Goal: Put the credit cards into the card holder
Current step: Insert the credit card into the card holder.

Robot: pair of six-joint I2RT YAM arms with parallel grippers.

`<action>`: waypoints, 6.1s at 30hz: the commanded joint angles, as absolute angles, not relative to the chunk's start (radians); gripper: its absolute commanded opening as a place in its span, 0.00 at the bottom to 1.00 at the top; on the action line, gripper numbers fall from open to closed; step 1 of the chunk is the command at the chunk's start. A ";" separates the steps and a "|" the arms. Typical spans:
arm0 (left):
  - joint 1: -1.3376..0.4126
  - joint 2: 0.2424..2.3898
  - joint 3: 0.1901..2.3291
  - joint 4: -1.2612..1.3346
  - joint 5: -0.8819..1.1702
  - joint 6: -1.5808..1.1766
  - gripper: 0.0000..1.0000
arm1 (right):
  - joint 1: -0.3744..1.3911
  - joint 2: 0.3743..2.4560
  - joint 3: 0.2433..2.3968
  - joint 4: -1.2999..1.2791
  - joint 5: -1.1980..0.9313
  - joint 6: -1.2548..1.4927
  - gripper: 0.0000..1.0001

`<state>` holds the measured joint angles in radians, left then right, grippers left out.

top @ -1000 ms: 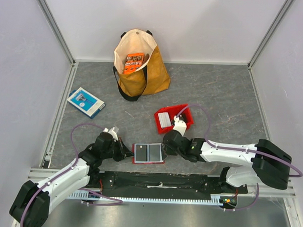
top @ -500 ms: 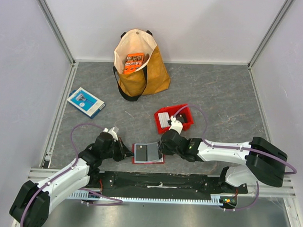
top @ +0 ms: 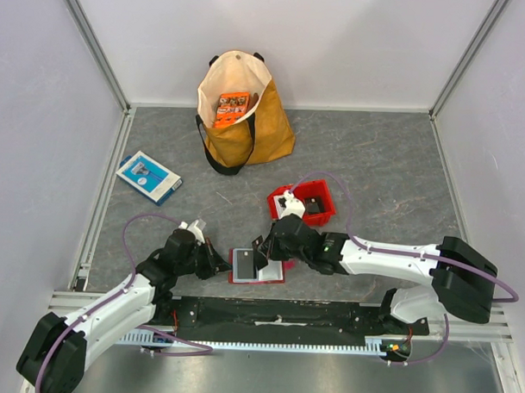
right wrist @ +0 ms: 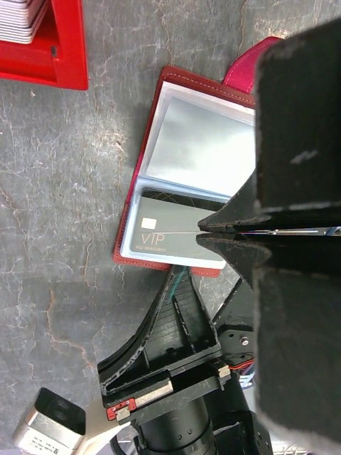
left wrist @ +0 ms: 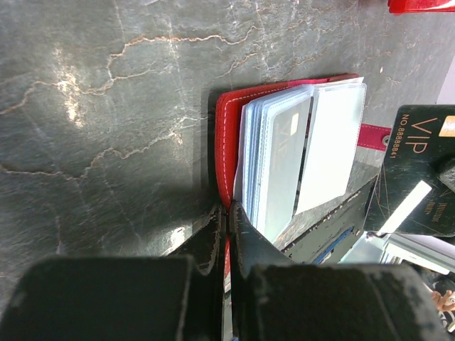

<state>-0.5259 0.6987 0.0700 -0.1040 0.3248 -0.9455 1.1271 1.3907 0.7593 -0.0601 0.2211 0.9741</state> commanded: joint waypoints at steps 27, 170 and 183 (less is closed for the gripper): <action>-0.528 0.624 0.196 -0.140 0.391 -0.933 0.02 | 1.127 1.508 0.776 -0.164 0.282 0.979 0.00; -0.529 0.726 0.098 -0.141 0.291 -0.937 0.02 | 1.178 1.485 0.667 0.136 0.278 1.101 0.00; -0.529 0.724 0.098 -0.140 0.293 -0.945 0.02 | 1.174 1.505 0.496 0.362 0.336 1.253 0.00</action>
